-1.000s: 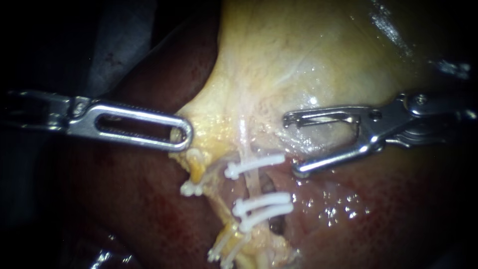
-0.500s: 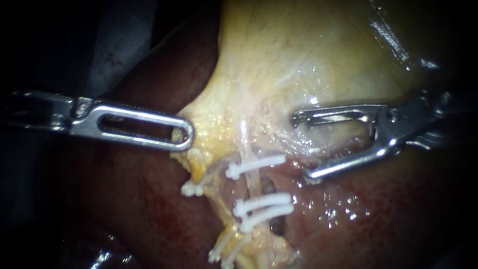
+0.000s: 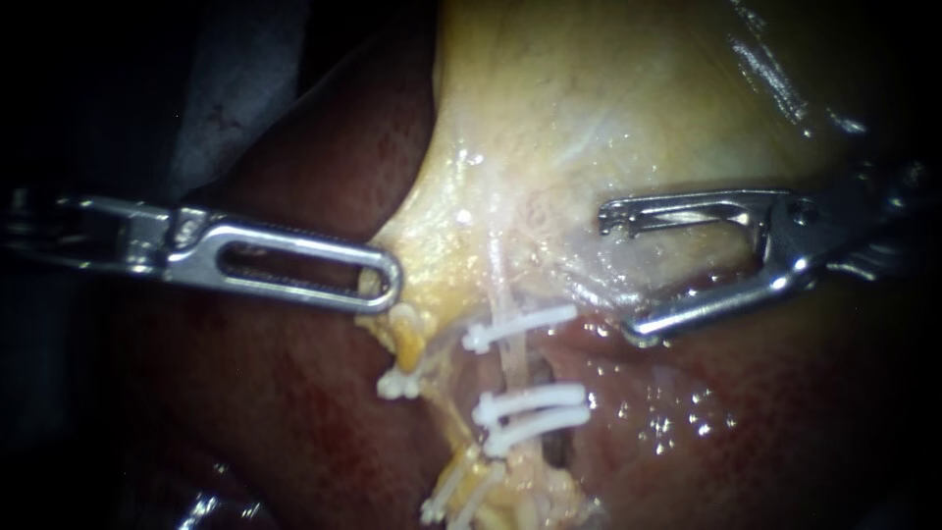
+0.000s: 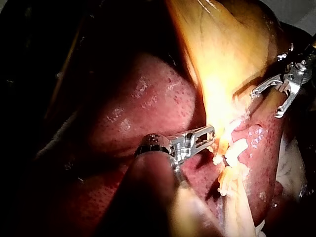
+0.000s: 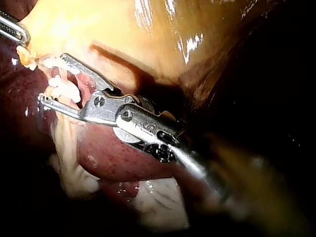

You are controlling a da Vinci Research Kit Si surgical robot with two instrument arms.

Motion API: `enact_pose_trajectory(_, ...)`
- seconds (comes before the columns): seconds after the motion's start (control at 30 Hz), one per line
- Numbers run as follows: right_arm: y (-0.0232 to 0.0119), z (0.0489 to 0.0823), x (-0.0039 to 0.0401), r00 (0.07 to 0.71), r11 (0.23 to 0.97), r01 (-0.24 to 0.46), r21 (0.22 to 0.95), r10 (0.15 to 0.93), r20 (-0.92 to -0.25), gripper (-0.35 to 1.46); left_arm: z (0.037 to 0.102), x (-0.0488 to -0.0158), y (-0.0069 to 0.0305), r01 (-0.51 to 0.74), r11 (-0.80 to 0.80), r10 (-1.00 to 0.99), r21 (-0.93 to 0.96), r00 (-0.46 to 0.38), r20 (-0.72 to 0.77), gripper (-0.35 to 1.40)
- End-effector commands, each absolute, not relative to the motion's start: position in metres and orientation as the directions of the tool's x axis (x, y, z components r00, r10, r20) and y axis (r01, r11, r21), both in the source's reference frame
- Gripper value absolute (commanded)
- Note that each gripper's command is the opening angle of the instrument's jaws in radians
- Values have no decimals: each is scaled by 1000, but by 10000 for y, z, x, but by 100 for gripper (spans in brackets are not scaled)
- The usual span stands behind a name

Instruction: Going back third clip right tube

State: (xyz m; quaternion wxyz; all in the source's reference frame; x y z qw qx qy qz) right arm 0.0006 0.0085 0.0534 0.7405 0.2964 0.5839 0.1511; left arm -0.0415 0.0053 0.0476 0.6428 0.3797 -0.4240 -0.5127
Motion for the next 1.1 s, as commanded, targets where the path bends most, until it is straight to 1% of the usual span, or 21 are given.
enact_pose_trajectory(0.03, 85, 535, 6, 273, 779, 122, 616, 570, -775, 60, 478, -418, 51, 335, 188, -981, 923, 115, 158, -35)
enact_pose_trajectory(0.27, 84, 534, 6, 273, 779, 122, 616, 570, -775, 60, 495, -442, 42, 330, 196, -978, 923, 130, 161, -35)
enact_pose_trajectory(0.43, 84, 534, 6, 273, 779, 122, 615, 570, -775, 60, 503, -451, 37, 329, 201, -977, 923, 140, 163, -35)
enact_pose_trajectory(1.1, 83, 533, 6, 273, 779, 122, 615, 570, -775, 60, 505, -454, 37, 327, 201, -976, 923, 142, 163, -35)
